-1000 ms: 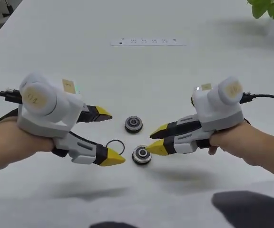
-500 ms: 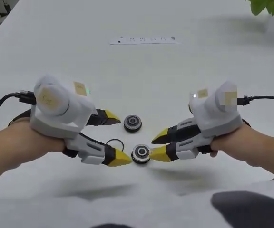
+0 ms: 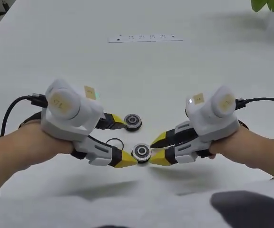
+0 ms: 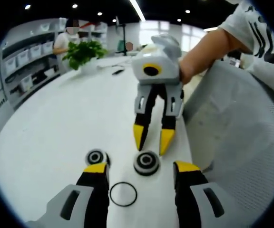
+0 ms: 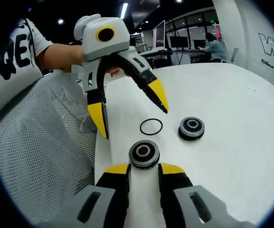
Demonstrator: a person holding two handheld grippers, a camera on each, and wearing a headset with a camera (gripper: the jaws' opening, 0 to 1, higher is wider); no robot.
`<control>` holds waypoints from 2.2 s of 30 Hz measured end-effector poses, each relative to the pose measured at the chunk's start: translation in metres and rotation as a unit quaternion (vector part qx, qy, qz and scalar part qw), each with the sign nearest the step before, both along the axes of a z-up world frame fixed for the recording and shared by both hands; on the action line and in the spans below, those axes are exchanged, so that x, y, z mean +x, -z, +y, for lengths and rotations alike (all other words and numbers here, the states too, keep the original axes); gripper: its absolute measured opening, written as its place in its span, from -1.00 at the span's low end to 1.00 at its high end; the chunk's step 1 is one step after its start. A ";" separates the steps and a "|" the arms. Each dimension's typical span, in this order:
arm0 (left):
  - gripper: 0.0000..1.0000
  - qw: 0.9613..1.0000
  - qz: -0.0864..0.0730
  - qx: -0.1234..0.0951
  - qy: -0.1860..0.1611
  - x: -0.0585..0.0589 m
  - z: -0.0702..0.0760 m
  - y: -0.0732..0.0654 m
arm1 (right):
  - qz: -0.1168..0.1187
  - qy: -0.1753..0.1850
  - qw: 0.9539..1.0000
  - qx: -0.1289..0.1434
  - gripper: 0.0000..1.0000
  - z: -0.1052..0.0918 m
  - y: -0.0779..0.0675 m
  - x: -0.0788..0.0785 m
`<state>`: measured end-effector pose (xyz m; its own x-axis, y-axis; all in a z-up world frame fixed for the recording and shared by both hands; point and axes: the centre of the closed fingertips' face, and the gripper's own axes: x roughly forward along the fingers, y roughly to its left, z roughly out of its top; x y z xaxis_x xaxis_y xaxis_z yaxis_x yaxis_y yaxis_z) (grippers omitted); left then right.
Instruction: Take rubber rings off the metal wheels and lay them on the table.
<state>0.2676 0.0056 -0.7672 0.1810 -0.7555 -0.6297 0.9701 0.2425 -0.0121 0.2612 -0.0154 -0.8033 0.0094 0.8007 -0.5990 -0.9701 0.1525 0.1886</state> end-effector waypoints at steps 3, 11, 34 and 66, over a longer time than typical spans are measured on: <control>0.03 1.000 0.005 -0.003 0.002 -0.002 -0.002 0.001 | -0.004 -0.002 1.000 0.000 -0.62 0.001 0.001 0.001; -0.08 1.000 0.013 -0.003 0.010 -0.007 -0.010 0.005 | -0.009 -0.002 1.000 -0.002 -0.63 0.000 0.005 0.003; -0.48 1.000 0.018 0.001 0.017 -0.002 -0.018 0.021 | 0.002 0.006 1.000 0.003 -0.61 0.000 0.009 0.004; -0.73 1.000 -0.016 0.016 0.012 0.000 -0.023 0.031 | -0.007 0.007 1.000 0.016 -0.52 0.009 0.005 0.002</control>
